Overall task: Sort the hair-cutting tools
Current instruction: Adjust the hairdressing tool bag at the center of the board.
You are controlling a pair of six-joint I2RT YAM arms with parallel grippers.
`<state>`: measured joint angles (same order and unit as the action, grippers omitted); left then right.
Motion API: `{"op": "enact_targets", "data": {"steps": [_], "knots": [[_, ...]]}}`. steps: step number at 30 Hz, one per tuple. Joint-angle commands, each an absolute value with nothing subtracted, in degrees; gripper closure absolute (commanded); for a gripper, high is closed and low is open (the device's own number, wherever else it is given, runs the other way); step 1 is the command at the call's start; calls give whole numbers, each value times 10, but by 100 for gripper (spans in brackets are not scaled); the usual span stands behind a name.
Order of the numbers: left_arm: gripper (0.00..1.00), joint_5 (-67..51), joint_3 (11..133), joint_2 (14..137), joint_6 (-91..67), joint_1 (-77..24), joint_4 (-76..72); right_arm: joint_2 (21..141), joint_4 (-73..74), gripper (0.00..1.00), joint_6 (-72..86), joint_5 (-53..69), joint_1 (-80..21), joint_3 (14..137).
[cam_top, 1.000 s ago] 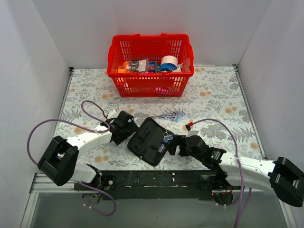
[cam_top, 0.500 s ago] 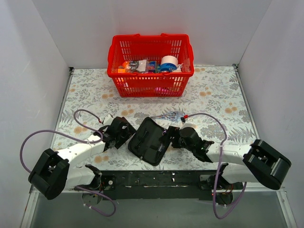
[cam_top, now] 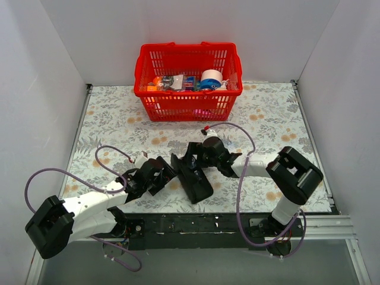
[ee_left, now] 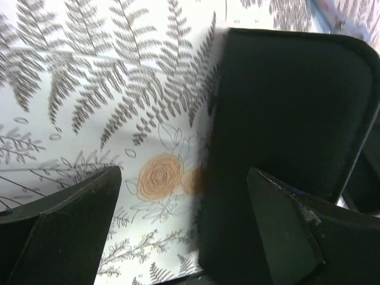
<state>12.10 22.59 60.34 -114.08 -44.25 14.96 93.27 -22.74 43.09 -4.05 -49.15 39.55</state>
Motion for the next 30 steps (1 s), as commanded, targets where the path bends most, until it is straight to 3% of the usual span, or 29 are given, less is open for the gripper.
{"op": "enact_targets", "data": {"steps": [1, 8, 16, 30], "knots": [[10, 89, 171, 606, -1228, -489, 254, 990, -211, 2, 386, -4, -487, 487], [11, 88, 137, 521, -1281, -521, 294, 1058, -145, 2, 323, 14, -480, 605], [16, 98, 194, 461, -1302, -568, 330, 1131, -18, 2, 212, 17, -469, 766], [14, 217, 444, 460, -1182, -591, 509, 834, 88, 2, 161, -62, -480, 589]]}}
